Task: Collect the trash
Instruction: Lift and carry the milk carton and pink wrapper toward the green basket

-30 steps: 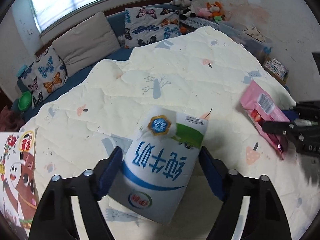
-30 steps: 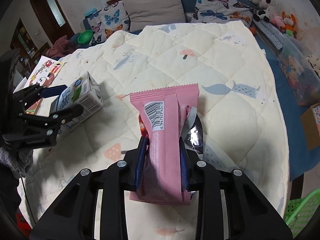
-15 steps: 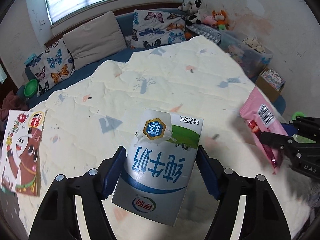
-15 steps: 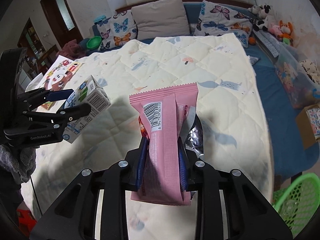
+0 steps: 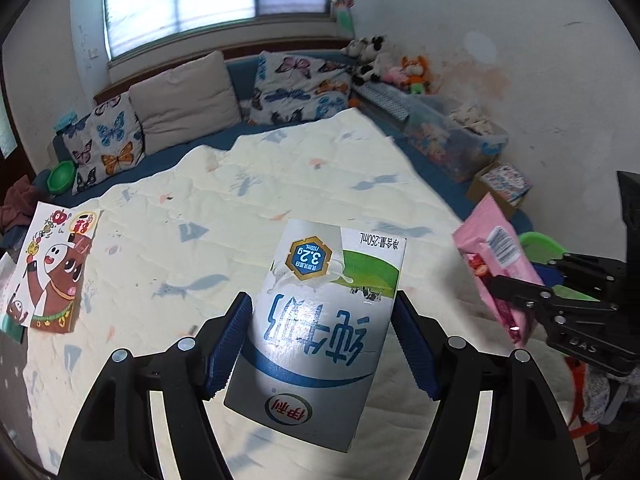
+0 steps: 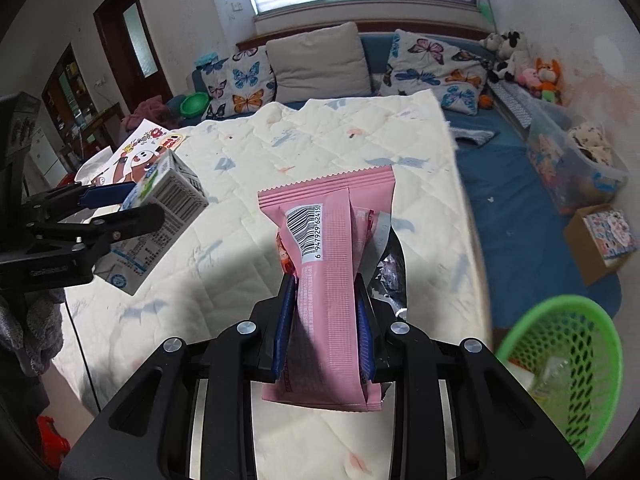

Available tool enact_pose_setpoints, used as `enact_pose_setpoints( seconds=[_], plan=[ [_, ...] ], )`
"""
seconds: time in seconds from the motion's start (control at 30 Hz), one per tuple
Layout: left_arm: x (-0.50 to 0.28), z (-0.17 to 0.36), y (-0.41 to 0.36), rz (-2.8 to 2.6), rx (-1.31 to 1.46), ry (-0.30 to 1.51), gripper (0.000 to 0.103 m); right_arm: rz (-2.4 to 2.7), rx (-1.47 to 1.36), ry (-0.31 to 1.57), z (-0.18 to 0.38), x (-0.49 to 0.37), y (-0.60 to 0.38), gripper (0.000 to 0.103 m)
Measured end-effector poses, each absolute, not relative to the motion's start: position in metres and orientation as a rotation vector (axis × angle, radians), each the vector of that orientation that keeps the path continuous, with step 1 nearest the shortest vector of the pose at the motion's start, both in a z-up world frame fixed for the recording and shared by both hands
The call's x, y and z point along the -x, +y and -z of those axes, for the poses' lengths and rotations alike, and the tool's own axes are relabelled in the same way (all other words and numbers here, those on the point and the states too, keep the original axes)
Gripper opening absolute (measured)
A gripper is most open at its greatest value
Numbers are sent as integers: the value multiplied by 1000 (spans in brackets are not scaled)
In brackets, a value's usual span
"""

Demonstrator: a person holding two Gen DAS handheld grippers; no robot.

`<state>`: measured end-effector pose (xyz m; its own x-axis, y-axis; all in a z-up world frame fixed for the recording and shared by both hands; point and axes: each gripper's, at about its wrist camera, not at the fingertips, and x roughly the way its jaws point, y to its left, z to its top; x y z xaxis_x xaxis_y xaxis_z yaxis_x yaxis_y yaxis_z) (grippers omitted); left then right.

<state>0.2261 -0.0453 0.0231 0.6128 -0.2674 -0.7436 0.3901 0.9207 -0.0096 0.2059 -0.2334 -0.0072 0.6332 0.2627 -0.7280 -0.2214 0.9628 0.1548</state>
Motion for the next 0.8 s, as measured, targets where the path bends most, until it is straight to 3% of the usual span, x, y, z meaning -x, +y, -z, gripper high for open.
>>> enact_pose_setpoints(
  seconds=[0.3,0.8],
  plan=[
    [-171,-38,-87,464,-130,786,68,-205,-44,817,-3,-154,-276,29],
    [-148,-45,-162,605,-112,777,69,-3,-57,813,-2,-102,-378,31]
  ],
)
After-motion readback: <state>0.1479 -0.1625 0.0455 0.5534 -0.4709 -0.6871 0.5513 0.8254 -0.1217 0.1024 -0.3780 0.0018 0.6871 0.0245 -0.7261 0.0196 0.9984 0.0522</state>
